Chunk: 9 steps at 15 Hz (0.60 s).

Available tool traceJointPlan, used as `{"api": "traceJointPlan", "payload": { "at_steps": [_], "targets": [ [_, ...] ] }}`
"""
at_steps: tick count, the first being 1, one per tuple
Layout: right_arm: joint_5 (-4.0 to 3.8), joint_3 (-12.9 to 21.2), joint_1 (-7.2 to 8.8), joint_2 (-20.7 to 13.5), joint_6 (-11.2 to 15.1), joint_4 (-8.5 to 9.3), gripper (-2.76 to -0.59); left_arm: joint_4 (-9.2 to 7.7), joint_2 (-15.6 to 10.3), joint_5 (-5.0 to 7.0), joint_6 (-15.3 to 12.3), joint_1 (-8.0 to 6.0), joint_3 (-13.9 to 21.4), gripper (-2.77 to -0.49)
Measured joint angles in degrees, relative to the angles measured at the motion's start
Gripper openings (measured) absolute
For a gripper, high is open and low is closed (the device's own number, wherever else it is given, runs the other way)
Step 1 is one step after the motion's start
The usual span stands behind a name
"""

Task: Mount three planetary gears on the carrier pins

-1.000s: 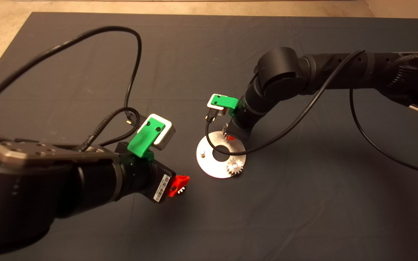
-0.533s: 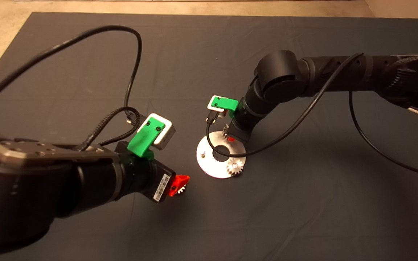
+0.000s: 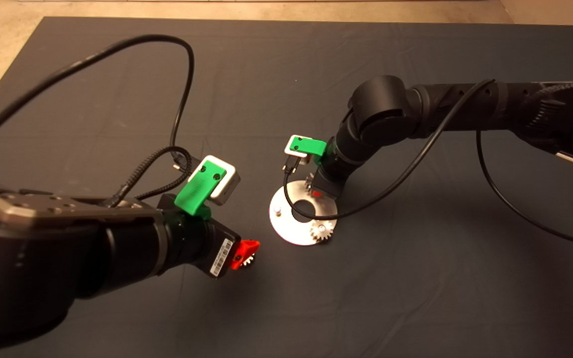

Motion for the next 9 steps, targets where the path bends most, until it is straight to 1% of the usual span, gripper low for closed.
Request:
{"api": "traceJointPlan", "payload": {
  "at_steps": [9],
  "targets": [
    [-0.01,0.0,-0.06,-0.02,-0.05,-0.52,-2.45,0.0,-0.45,0.0,0.06,0.0,0.0,-0.75]
  ]
}}
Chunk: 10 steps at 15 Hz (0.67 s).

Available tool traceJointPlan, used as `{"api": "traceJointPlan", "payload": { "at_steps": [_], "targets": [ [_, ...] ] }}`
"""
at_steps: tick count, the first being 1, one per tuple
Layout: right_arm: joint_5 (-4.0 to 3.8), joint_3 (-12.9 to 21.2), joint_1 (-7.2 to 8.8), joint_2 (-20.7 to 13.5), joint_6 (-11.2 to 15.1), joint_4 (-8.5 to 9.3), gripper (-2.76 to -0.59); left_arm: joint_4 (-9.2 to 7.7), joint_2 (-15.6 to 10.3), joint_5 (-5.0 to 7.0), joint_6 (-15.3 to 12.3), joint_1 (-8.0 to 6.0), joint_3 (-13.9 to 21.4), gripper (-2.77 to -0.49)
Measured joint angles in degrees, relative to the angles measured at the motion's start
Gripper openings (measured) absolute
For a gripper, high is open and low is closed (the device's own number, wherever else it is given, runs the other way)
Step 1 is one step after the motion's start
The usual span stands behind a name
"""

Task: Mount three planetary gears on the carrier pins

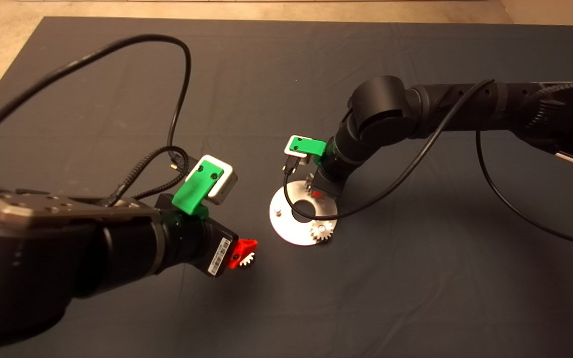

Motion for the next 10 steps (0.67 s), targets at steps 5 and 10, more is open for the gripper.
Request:
{"api": "traceJointPlan", "payload": {
  "at_steps": [5,10],
  "targets": [
    [0.0,0.0,-0.11,0.0,-0.13,-0.11,-2.35,0.0,0.0,0.0,0.16,0.0,0.0,-0.75],
    [0.06,0.0,-0.1,0.02,-0.12,-0.09,-2.17,0.0,0.0,0.0,0.41,0.0,0.0,-0.75]
  ]
}}
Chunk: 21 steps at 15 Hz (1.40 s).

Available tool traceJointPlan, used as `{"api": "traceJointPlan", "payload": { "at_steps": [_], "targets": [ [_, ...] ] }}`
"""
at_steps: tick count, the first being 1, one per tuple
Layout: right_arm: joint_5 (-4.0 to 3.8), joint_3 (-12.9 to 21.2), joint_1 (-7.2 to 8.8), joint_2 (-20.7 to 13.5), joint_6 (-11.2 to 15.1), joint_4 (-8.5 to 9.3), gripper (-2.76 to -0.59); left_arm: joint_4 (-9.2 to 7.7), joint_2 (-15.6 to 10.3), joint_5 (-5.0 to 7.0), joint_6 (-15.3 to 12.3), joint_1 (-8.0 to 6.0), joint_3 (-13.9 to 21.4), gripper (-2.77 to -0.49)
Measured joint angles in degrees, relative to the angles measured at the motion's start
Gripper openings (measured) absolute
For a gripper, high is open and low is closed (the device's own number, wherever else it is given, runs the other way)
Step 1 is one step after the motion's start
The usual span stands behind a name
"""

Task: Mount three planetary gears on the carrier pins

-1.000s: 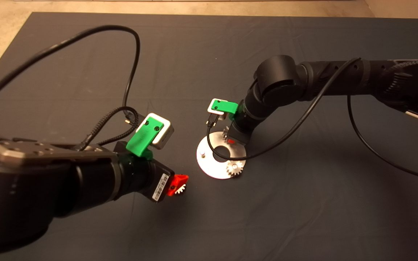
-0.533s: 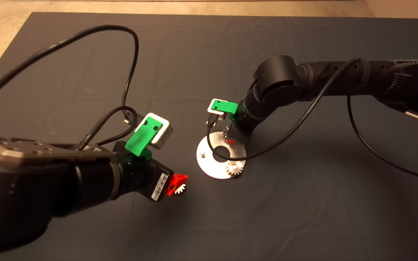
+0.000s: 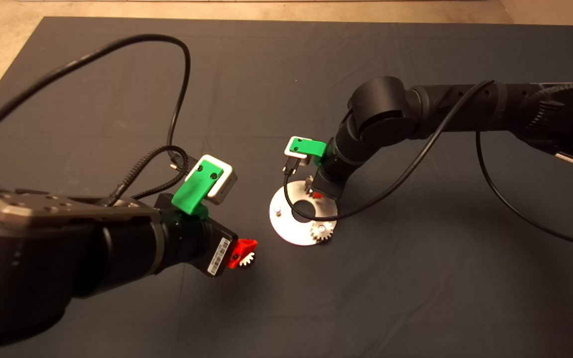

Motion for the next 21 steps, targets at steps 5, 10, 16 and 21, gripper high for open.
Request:
{"api": "traceJointPlan", "payload": {
  "at_steps": [5,10,16,21],
  "targets": [
    [0.02,0.0,-0.01,-0.05,-0.01,0.0,-1.83,0.0,0.0,0.0,0.11,0.0,0.0,-0.75],
    [0.22,0.18,-0.32,-0.08,-0.01,0.0,-1.5,0.0,0.0,0.0,0.16,0.0,0.0,-0.75],
    [1.28,2.5,-0.2,-0.23,0.29,0.01,-1.3,0.0,-0.16,0.0,0.17,0.0,0.0,-0.75],
    [2.58,9.85,5.99,-9.48,7.91,0.01,-1.3,-0.01,-0.24,0.0,0.2,0.0,0.0,-0.75]
  ]
}}
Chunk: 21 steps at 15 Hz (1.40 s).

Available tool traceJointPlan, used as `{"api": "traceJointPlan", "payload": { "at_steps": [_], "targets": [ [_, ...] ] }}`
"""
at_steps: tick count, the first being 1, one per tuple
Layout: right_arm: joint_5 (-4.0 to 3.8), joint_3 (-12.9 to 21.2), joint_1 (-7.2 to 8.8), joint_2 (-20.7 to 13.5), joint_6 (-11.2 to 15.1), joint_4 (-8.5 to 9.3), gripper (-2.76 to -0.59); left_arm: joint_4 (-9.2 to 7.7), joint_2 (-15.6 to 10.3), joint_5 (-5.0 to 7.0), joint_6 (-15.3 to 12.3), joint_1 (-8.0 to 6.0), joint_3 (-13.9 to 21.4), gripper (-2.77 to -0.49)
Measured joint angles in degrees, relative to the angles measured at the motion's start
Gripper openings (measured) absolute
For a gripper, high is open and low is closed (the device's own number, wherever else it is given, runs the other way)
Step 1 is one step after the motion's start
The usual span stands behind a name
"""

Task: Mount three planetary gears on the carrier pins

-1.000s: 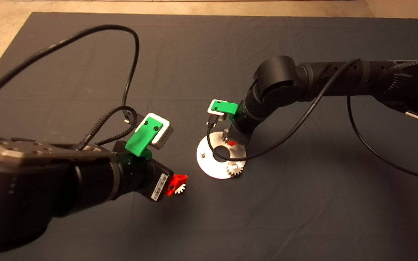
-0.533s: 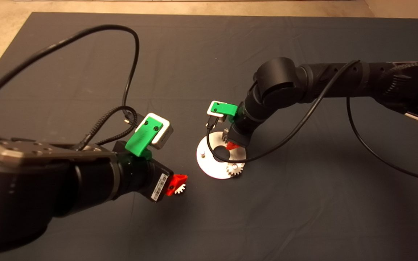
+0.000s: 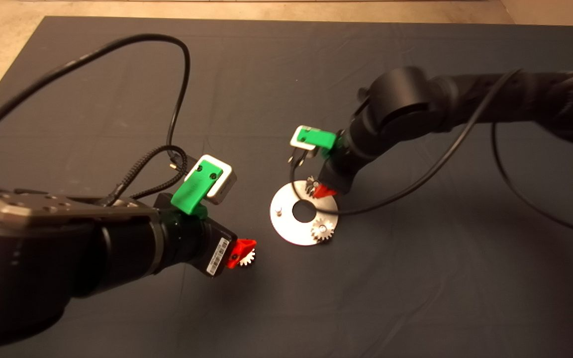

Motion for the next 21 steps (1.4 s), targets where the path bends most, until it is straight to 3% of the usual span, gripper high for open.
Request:
{"api": "traceJointPlan", "payload": {
  "at_steps": [2,4,6,7,8,9,10,11,13,14,16,18,19,21],
  "targets": [
    [0.5,7.26,3.44,-8.68,4.04,0.27,-1.3,-0.02,-0.06,-0.02,0.0,0.0,0.0,-0.75],
    [0.73,14.17,6.31,-18.52,6.81,2.26,-1.3,-0.07,-0.06,0.0,0.0,0.0,0.0,-0.75],
    [0.55,20.31,7.02,-23.48,8.8,6.13,-1.3,-0.04,0.2,-0.05,0.02,-0.04,0.0,-0.75],
    [0.59,27.25,6.77,-25.75,12.04,9.96,-1.3,-0.04,0.41,-0.05,0.02,-0.13,0.0,-0.75],
    [0.63,30.32,6.44,-25.97,15.21,11.43,-1.3,-0.15,0.43,-0.05,0.01,-0.13,0.0,-0.75],
    [0.59,32.04,5.76,-25.82,18.98,12.25,-1.3,-0.26,0.41,-0.05,0.02,-0.13,0.0,-0.75],
    [-0.22,32.52,4.49,-25.86,21.92,12.31,-1.3,-0.47,0.39,0.01,0.0,-0.11,0.0,-0.75],
    [-1.63,32.54,2.49,-26.0,23.52,12.18,-1.3,-0.87,0.39,0.0,0.07,-0.13,0.0,-0.75],
    [-4.26,33.13,-1.75,-26.49,24.25,11.41,-1.3,-1.15,0.44,-0.02,0.56,-0.13,0.0,-0.75],
    [-5.23,33.35,-2.97,-26.67,24.32,10.83,-1.3,-1.35,0.41,-0.02,1.03,-0.13,0.0,-0.75],
    [-5.68,33.5,-5.58,-26.74,24.49,6.69,-1.3,-1.7,0.41,0.0,1.6,-0.11,0.0,-0.75],
    [-6.0,33.89,-10.1,-26.6,24.7,3.29,-1.3,-1.86,0.24,0.02,2.01,-0.11,0.0,-0.75],
    [-6.21,34.39,-11.05,-26.6,25.03,2.95,-1.3,-1.95,0.3,-0.05,2.53,-0.11,0.0,-0.75],
    [-6.56,35.09,-9.71,-26.63,25.78,2.83,-1.3,-1.97,0.28,-0.07,3.04,-0.11,0.0,-0.75]
  ]
}}
